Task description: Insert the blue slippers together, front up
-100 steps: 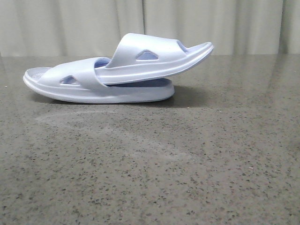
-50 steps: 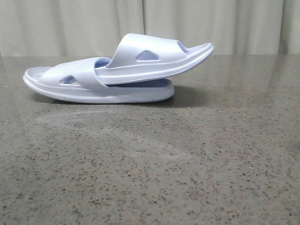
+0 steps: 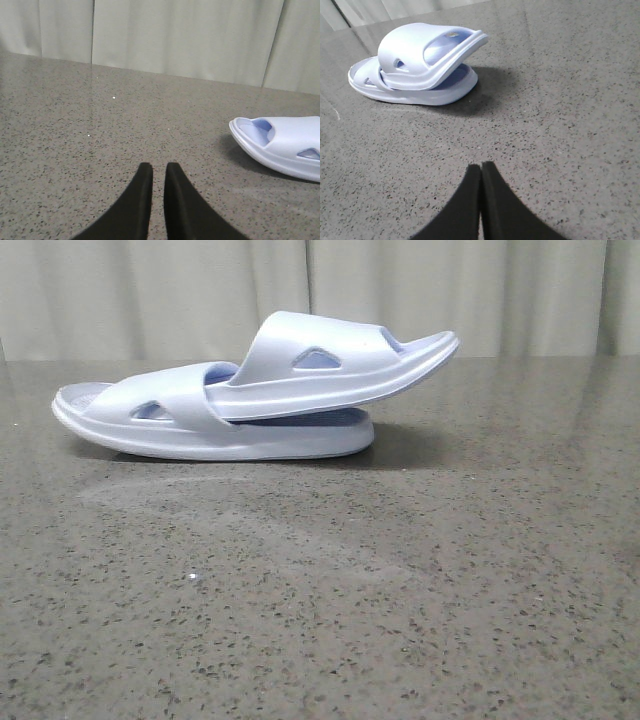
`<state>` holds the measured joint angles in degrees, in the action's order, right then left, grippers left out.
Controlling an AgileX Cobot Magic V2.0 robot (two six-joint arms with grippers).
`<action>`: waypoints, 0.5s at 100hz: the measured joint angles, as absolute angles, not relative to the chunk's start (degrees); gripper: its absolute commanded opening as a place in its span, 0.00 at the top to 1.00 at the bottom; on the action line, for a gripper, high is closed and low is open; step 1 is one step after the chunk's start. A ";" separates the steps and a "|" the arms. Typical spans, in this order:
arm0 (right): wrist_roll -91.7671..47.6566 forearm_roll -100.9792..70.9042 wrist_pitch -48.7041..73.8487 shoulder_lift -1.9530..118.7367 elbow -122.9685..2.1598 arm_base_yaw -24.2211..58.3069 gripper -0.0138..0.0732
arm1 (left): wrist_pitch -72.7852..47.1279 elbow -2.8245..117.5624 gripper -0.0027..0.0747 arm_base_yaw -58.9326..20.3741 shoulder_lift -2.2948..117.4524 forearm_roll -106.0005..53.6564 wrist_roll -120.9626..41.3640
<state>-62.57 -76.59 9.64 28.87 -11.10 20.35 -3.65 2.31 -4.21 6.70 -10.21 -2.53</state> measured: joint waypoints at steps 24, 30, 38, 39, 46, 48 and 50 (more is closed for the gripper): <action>-62.48 -76.59 9.64 28.84 -11.07 20.35 0.94 | -6.78 -0.16 0.95 -4.21 -0.22 -5.53 0.00; -62.48 -76.59 9.64 28.75 -11.07 20.35 0.94 | -9.25 -0.16 0.95 -4.21 -0.22 -5.16 -0.34; -62.48 -76.59 9.64 28.75 -11.07 20.35 0.94 | -10.57 -0.16 0.95 -4.21 -0.22 -5.04 0.00; -62.48 -76.59 9.64 28.75 -11.07 20.35 0.94 | -10.72 -0.16 0.95 -4.21 -0.22 -5.04 0.00; -62.48 -76.59 9.64 28.75 -11.07 20.35 0.94 | -11.11 -0.16 0.95 -4.21 -0.22 -4.93 0.00; -62.48 -76.59 9.64 28.75 -11.07 20.35 0.94 | -11.24 -0.16 0.95 -4.21 -0.22 -4.94 -0.34; -62.48 -76.59 9.64 28.75 -11.07 20.35 0.94 | -11.34 -0.16 0.95 -4.21 -0.22 -4.94 0.00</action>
<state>-62.48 -76.59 9.64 28.75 -11.07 20.35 -11.34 -0.16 -4.21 -0.22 -4.94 0.00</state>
